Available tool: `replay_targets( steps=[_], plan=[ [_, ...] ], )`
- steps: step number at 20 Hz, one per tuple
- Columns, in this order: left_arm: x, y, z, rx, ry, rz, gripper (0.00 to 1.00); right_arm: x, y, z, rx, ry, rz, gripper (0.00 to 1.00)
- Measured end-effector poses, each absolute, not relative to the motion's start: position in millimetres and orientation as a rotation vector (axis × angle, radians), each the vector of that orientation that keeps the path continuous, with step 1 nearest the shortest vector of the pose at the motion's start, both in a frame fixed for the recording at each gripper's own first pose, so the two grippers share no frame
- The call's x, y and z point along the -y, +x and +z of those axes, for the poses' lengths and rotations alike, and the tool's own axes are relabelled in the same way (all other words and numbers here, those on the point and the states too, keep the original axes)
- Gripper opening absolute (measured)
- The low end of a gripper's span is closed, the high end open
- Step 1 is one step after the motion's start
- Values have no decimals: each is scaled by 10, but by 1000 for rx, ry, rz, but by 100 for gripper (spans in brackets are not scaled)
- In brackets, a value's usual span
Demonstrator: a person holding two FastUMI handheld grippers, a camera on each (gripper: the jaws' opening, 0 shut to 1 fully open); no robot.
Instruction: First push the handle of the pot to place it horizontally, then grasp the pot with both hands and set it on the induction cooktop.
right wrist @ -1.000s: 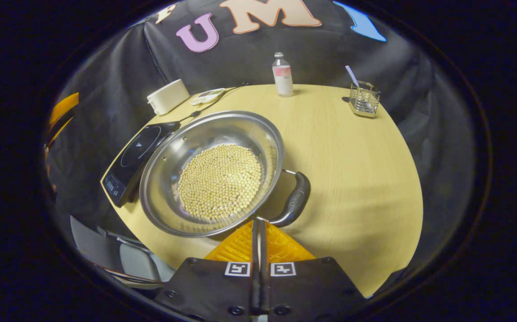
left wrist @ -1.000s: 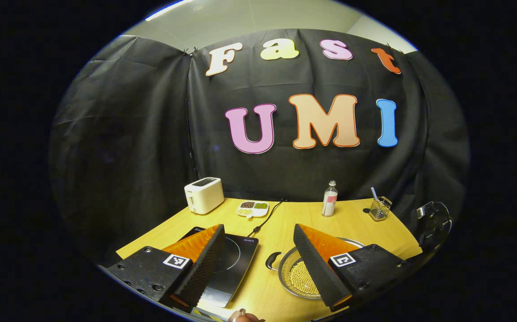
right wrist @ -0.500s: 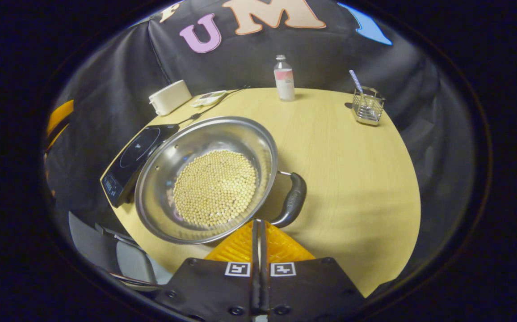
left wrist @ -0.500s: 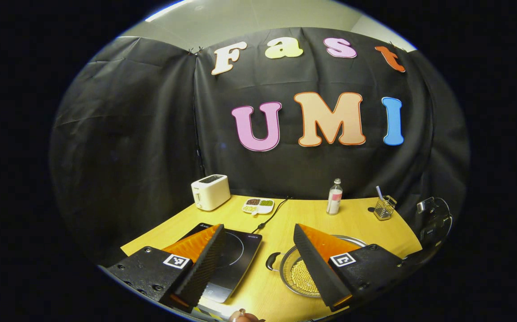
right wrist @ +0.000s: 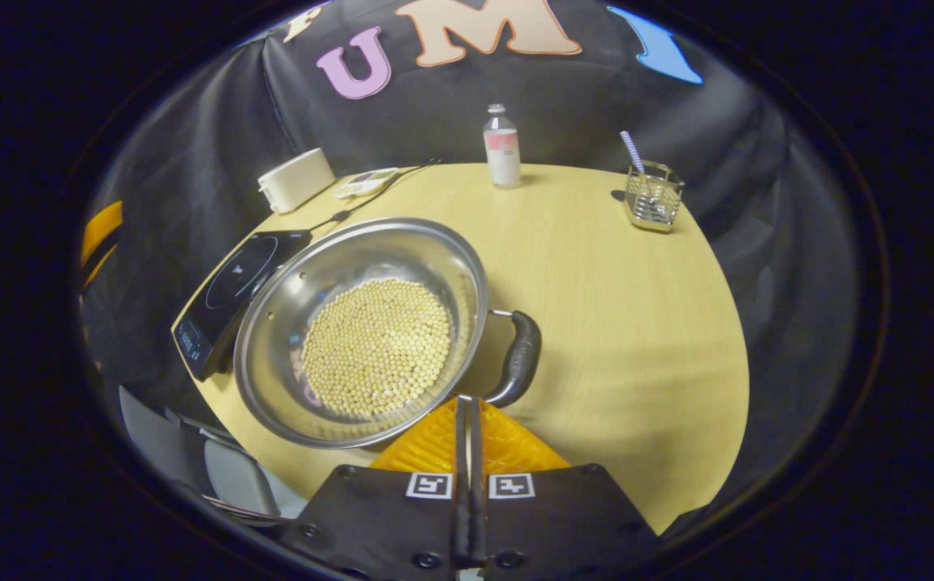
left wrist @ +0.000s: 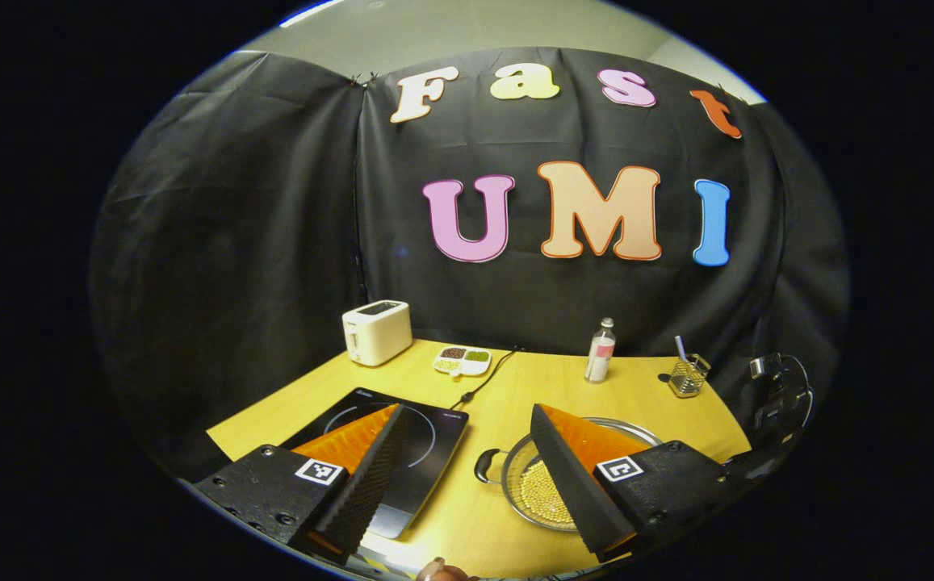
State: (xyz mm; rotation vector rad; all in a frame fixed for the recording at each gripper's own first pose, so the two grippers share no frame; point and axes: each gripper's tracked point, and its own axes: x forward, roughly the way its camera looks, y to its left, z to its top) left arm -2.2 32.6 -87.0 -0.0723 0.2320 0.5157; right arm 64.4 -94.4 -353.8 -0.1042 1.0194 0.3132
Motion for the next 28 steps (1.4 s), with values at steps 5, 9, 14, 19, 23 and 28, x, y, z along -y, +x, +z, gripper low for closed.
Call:
replay_targets(
  steps=[5, 9, 14, 19, 23, 28],
  plan=[
    [-458, 216, -1252, -319, -118, 407, 98, 922, 663, -3390, -995, -64, 214, 23],
    [-606, 401, -1457, -367, -130, 343, 96, 909, 720, -3345, -977, -28, 126, 64],
    [-745, 647, -1844, -445, -150, 271, 96, 882, 844, -3409, -982, -27, 79, 92],
    [-632, 931, -2361, -578, -247, 154, 98, 908, 987, -3585, -1025, -23, 47, 96],
    [-601, 1020, -2761, -689, -258, 111, 98, 954, 1103, -3755, -1056, -13, 23, 95],
    [-578, 1022, -3117, -783, -313, 120, 98, 940, 1140, -3964, -1104, -15, 32, 96]
  ],
)
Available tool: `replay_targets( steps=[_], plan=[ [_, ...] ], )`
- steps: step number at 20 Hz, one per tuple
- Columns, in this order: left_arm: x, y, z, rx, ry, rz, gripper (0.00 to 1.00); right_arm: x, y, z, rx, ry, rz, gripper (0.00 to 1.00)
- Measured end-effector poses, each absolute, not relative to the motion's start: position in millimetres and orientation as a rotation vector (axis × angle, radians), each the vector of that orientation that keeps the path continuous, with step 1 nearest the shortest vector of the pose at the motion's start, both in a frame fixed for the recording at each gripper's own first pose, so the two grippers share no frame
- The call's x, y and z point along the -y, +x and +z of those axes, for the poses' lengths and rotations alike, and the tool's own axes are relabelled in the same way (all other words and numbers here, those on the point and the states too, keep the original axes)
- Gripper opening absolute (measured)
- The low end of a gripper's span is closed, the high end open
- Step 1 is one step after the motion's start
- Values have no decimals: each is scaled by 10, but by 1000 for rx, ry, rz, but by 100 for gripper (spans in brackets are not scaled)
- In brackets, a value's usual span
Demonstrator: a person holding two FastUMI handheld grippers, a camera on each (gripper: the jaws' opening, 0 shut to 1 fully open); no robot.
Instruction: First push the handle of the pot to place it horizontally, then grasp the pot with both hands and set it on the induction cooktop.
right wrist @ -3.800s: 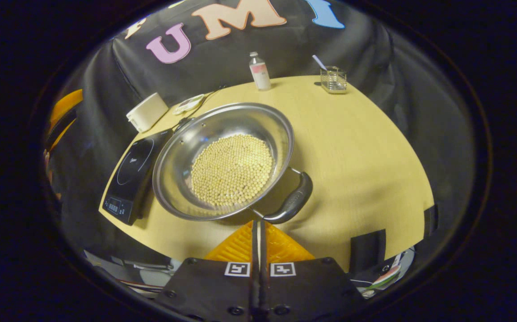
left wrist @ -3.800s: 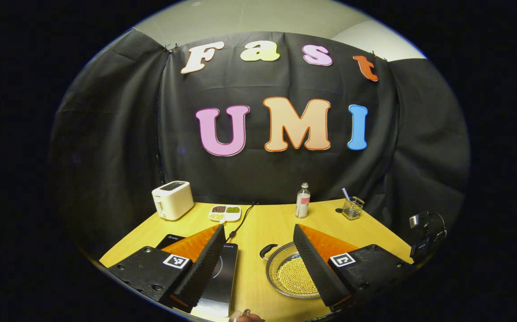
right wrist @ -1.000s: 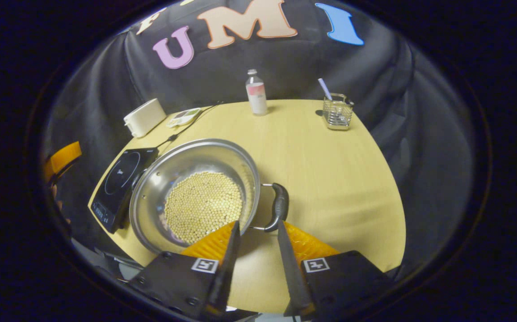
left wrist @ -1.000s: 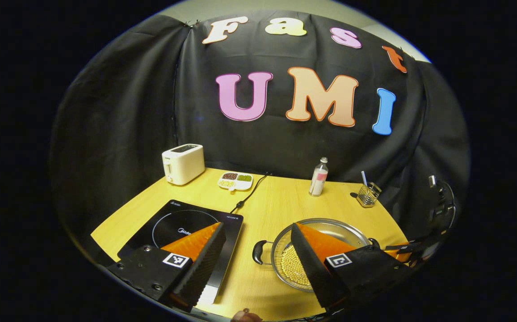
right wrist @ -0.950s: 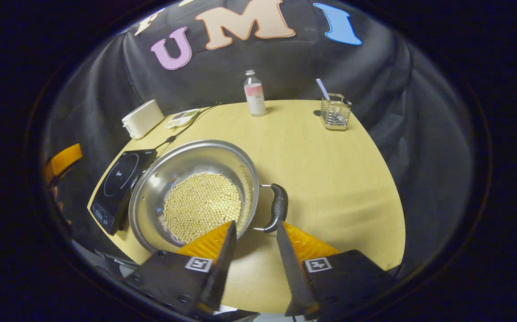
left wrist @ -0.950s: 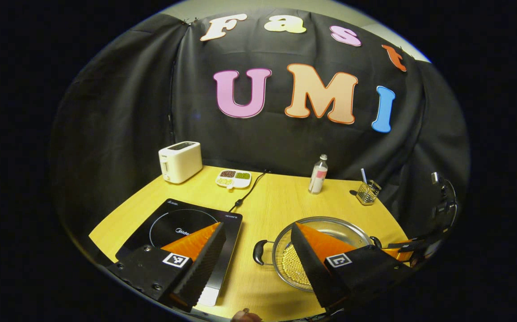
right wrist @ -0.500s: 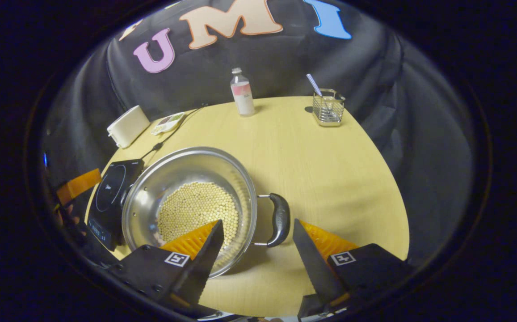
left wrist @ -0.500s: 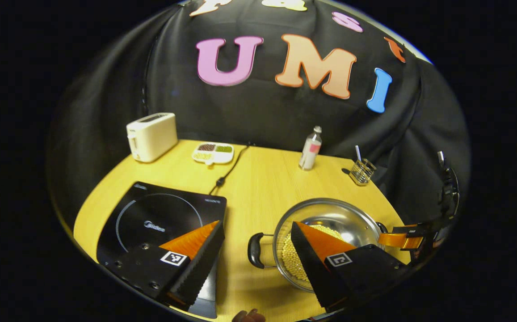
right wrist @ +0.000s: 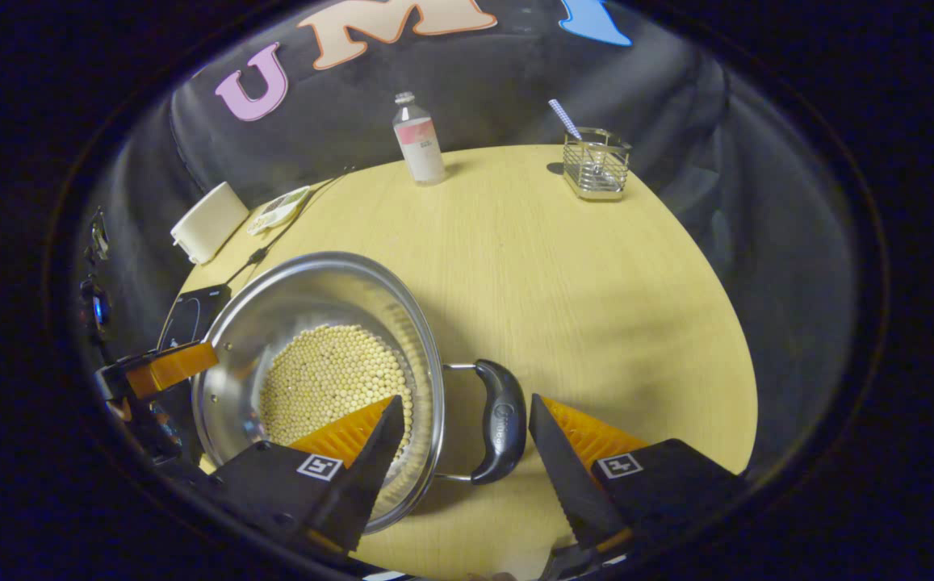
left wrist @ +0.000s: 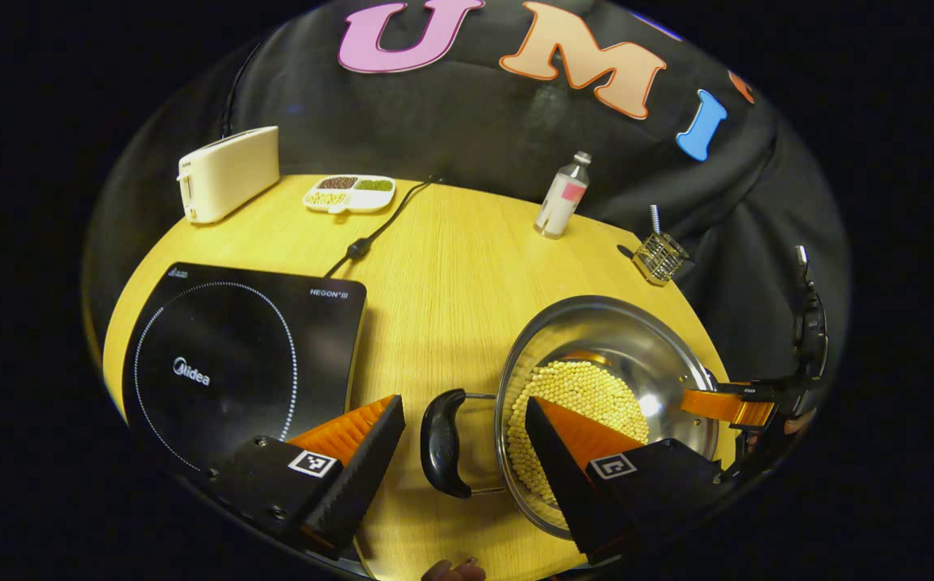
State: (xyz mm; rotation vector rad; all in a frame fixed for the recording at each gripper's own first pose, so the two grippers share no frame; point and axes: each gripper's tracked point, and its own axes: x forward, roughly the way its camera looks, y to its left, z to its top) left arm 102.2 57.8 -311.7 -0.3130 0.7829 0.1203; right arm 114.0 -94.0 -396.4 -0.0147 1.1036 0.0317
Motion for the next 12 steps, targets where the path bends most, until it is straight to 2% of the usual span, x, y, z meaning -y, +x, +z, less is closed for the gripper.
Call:
replay_targets(
  steps=[3, 7, 8, 10, 12],
  plan=[
    [-554, 1022, -3272, -821, -355, 129, 98, 915, 1145, -4082, -1131, -2, 40, 98],
    [-534, 1046, -3316, -820, -355, 132, 97, 895, 1161, -4130, -1135, 7, 42, 95],
    [-521, 1054, -3321, -822, -352, 126, 100, 903, 1172, -4150, -1136, 9, 37, 91],
    [-505, 1050, -3333, -831, -342, 121, 96, 909, 1173, -4154, -1143, 18, 36, 79],
    [-534, 1052, -3329, -829, -324, 132, 89, 925, 1182, -4174, -1144, 21, 33, 73]
  ],
)
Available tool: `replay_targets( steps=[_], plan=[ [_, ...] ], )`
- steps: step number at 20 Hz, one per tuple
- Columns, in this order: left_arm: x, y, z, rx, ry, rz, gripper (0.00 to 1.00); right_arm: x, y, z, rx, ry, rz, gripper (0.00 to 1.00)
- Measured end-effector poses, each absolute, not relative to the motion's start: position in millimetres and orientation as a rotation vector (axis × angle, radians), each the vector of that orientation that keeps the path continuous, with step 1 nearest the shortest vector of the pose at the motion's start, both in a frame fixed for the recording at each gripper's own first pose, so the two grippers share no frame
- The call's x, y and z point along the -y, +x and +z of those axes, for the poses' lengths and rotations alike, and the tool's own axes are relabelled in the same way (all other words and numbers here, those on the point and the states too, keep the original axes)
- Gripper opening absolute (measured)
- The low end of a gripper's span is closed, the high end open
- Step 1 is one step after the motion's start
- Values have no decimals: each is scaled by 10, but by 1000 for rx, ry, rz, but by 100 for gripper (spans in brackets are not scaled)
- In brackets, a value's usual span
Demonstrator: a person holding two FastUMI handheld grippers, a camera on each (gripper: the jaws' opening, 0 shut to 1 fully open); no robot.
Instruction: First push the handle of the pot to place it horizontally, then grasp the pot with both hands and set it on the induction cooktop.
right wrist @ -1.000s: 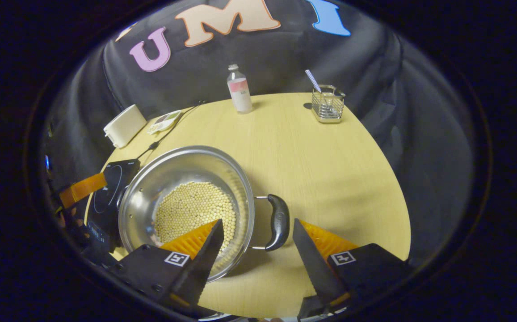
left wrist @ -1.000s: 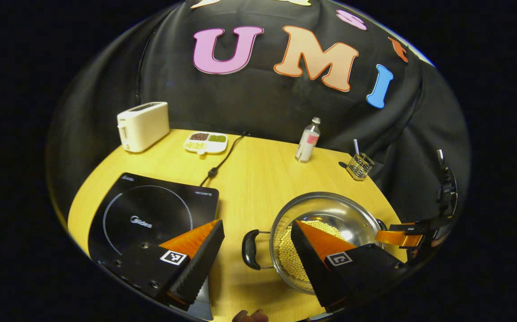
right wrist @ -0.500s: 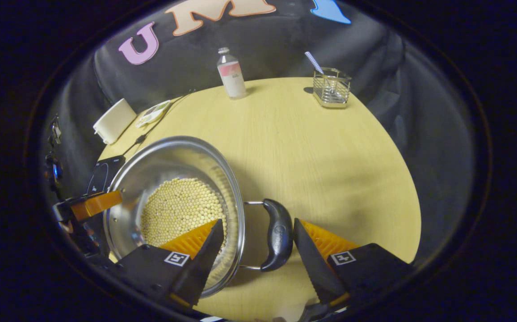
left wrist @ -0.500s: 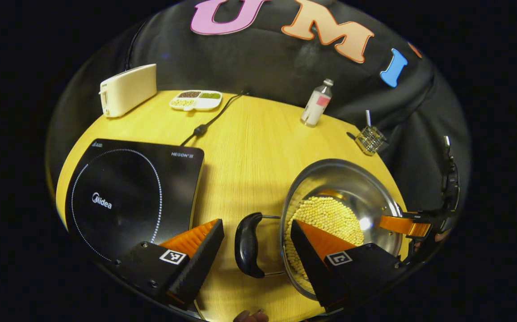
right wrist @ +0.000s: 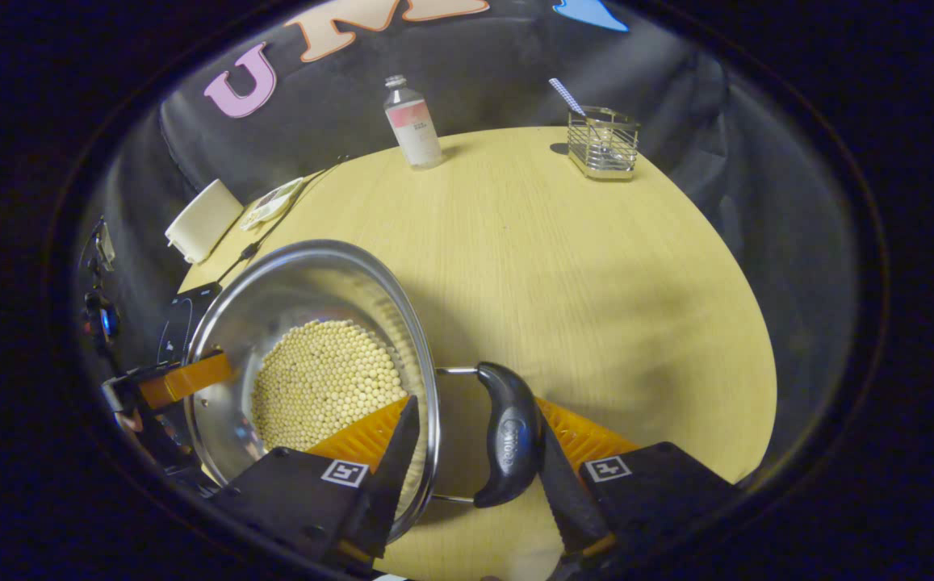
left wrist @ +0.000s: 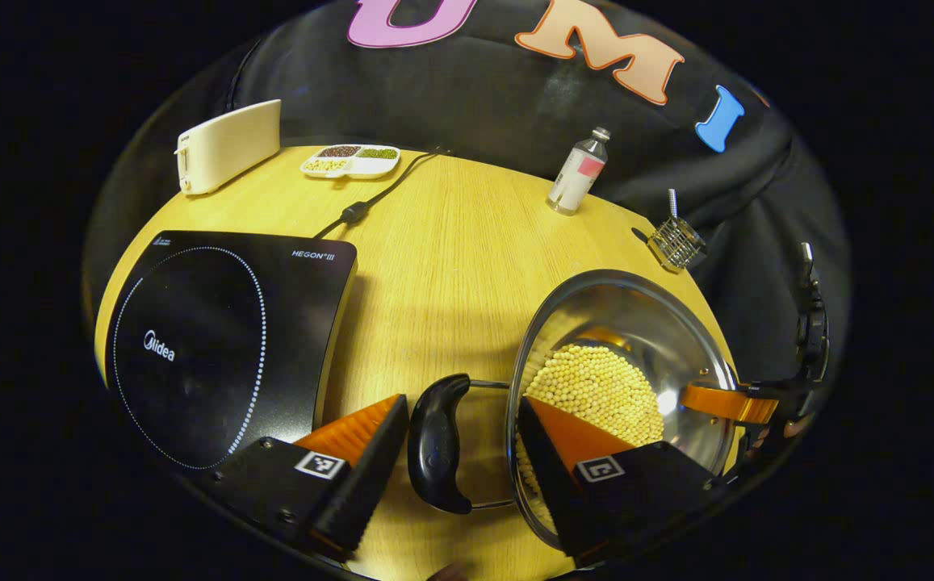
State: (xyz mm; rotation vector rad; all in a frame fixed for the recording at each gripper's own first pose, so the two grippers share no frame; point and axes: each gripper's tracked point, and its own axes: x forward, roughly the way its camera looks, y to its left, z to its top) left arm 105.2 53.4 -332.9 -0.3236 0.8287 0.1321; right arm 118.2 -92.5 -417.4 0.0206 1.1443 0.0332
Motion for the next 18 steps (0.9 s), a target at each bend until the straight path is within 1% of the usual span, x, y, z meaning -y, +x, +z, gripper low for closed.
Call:
replay_targets(
  steps=[1, 2, 3, 4, 5, 6, 7, 8, 9, 10, 12, 13, 14, 15, 16, 17, 18],
  plan=[
    [-504, 1057, -3337, -830, -324, 130, 77, 939, 1171, -4174, -1145, 14, 30, 73],
    [-502, 1075, -3343, -833, -314, 130, 73, 965, 1192, -4146, -1140, 18, 27, 73],
    [-513, 1064, -3345, -835, -303, 130, 68, 951, 1178, -4128, -1145, 25, 26, 71],
    [-516, 1053, -3338, -838, -300, 127, 72, 959, 1178, -4151, -1145, 21, 25, 69],
    [-523, 1083, -3343, -833, -303, 127, 68, 952, 1183, -4177, -1142, 15, 27, 67],
    [-522, 1082, -3335, -835, -311, 128, 70, 957, 1199, -4163, -1141, 20, 23, 62],
    [-515, 1073, -3339, -835, -315, 127, 66, 951, 1183, -4179, -1141, 18, 25, 63],
    [-515, 1077, -3335, -836, -316, 126, 65, 947, 1186, -4171, -1141, 18, 23, 58],
    [-515, 1070, -3336, -839, -316, 126, 64, 948, 1186, -4172, -1137, 12, 22, 63],
    [-516, 1069, -3331, -840, -313, 128, 64, 951, 1180, -4172, -1137, 7, 21, 58],
    [-509, 1061, -3322, -844, -315, 133, 63, 948, 1173, -4175, -1142, 10, 19, 58],
    [-500, 1057, -3311, -841, -314, 132, 65, 951, 1176, -4169, -1140, 10, 19, 58],
    [-494, 1054, -3287, -836, -314, 135, 63, 955, 1179, -4153, -1136, 10, 20, 58],
    [-497, 1067, -3255, -829, -309, 136, 63, 961, 1180, -4135, -1130, 14, 20, 63],
    [-493, 1074, -3225, -827, -303, 134, 63, 963, 1180, -4106, -1130, 18, 19, 58],
    [-490, 1063, -3189, -829, -301, 135, 65, 970, 1179, -4080, -1128, 21, 19, 63],
    [-482, 1071, -3157, -827, -301, 136, 65, 973, 1182, -4041, -1127, 20, 19, 58]
  ],
)
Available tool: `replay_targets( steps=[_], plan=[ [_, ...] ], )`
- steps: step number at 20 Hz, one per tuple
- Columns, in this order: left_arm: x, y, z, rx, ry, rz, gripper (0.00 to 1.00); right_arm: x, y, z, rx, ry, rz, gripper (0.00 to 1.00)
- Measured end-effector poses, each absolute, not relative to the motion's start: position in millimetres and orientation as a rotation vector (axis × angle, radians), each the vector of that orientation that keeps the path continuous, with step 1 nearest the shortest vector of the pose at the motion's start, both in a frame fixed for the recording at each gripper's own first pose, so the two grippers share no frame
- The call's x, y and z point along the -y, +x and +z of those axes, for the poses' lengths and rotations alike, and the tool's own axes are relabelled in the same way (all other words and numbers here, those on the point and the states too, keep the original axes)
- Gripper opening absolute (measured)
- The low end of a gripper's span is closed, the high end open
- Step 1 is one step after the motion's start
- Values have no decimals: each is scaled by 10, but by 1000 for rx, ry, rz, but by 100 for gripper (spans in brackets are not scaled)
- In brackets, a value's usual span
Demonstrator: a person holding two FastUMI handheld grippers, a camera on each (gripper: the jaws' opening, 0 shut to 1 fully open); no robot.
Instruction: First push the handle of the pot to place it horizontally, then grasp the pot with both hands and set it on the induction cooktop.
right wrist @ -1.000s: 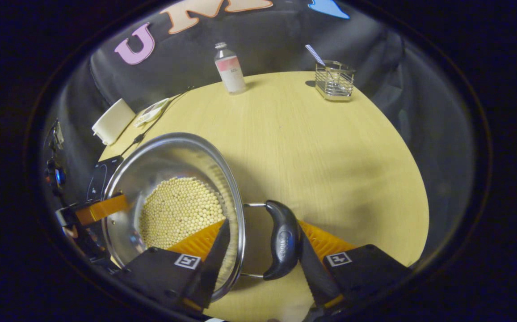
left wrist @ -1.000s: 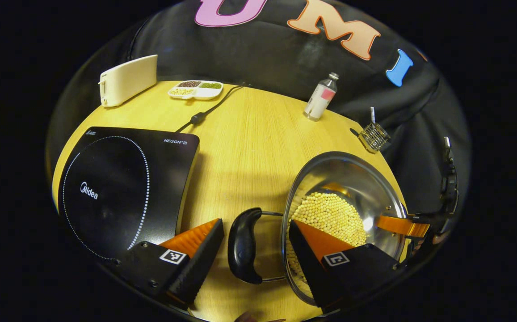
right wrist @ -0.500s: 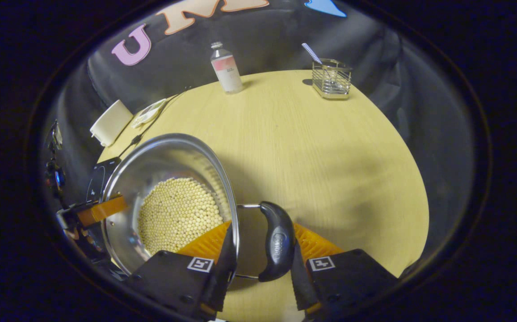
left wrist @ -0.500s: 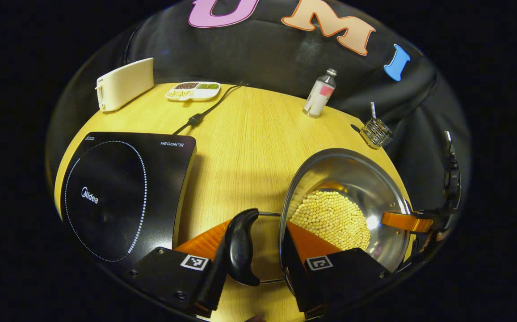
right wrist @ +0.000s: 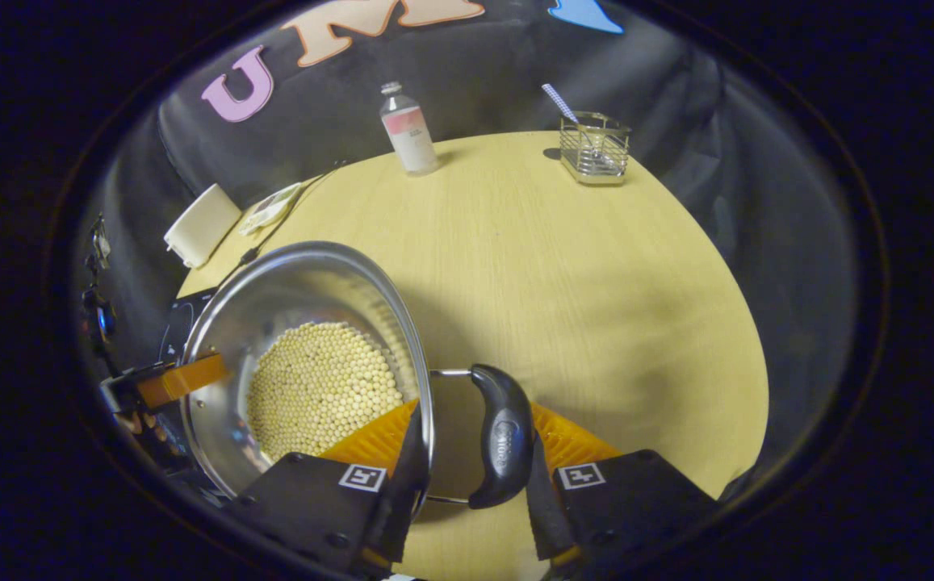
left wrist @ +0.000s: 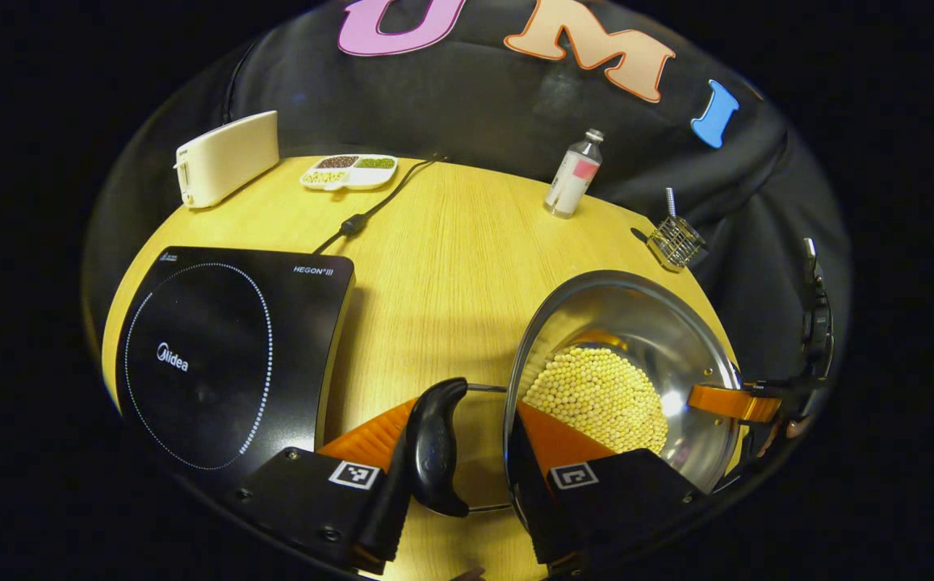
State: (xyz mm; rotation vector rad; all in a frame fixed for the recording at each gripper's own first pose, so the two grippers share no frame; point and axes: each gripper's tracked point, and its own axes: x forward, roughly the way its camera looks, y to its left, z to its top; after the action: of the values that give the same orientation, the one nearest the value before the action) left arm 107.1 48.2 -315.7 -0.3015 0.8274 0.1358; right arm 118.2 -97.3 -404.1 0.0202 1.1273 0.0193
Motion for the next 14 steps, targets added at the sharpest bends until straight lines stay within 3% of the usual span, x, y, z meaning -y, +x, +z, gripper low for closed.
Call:
replay_targets(
  steps=[2, 3, 5, 14],
  plan=[
    [-463, 1040, -3027, -818, -312, 147, 63, 971, 1189, -3927, -1124, 24, 22, 58],
    [-451, 1033, -2970, -812, -310, 150, 65, 966, 1182, -3860, -1125, 25, 26, 67],
    [-429, 993, -2833, -796, -302, 160, 63, 952, 1186, -3722, -1114, 20, 43, 58],
    [-448, 841, -2556, -789, -307, 187, 62, 858, 1158, -3410, -1102, -4, 69, 58]
  ],
)
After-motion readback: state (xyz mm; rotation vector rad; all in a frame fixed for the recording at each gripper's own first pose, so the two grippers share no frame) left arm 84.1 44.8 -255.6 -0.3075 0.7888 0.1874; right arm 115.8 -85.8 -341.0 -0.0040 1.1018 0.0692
